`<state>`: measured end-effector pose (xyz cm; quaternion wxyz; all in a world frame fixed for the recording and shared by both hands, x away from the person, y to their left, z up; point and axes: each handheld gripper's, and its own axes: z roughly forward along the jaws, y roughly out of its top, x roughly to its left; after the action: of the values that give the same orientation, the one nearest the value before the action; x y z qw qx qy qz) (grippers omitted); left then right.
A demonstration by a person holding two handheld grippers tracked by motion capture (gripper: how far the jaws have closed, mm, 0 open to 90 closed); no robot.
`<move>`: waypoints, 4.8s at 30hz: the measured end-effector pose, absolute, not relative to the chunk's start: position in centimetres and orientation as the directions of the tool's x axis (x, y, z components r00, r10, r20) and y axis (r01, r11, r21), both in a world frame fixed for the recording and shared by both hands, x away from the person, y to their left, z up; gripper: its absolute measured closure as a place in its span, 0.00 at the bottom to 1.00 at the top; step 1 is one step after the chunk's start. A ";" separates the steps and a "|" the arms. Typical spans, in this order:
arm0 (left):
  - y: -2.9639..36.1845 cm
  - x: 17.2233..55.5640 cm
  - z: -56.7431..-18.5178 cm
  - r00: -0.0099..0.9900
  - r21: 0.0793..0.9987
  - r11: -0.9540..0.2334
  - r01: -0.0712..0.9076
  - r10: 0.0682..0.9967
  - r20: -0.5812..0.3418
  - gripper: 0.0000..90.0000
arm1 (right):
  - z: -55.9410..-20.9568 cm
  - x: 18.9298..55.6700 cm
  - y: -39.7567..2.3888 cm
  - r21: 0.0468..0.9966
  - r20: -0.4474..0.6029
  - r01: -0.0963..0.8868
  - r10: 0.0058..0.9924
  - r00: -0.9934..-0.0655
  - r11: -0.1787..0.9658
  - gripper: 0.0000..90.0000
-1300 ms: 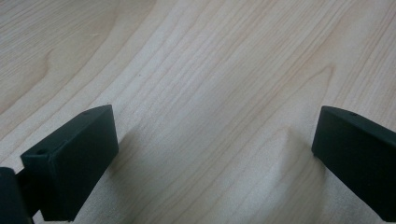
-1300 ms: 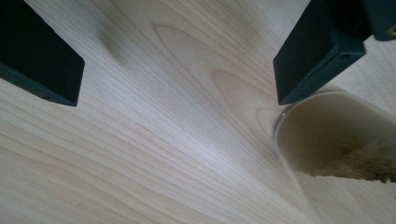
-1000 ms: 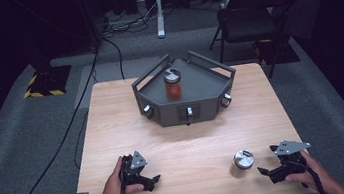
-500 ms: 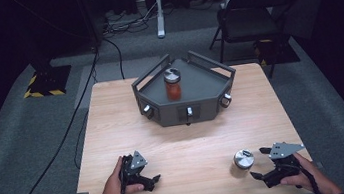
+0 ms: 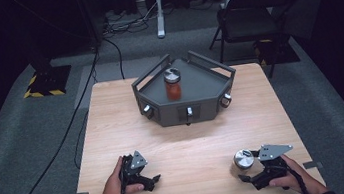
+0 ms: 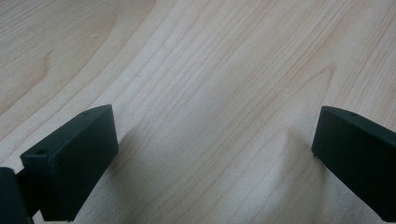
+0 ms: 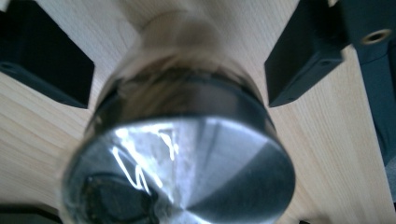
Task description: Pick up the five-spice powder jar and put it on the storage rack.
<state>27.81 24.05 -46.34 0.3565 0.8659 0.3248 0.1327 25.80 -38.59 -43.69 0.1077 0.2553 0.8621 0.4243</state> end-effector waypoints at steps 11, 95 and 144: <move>24.1 27.8 -46.3 0.754 0.704 -0.535 0.467 0.657 -0.001 0.00 | -45.0 25.9 -38.6 0.825 0.030 0.314 0.519 -0.854 0.470 0.33; 24.1 27.8 -46.4 0.755 0.704 -0.535 0.467 0.656 -0.001 0.00 | -39.3 27.3 -30.3 0.856 -0.121 0.369 0.833 -0.541 0.364 0.35; 24.0 27.9 -46.3 0.756 0.704 -0.536 0.466 0.655 -0.001 0.00 | -29.6 33.8 -24.1 0.898 -0.114 0.343 0.897 -0.426 0.277 0.35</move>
<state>27.86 24.04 -46.35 0.3570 0.8662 0.3235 0.1326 33.85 -24.12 -29.62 0.3260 0.4249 0.7295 0.4253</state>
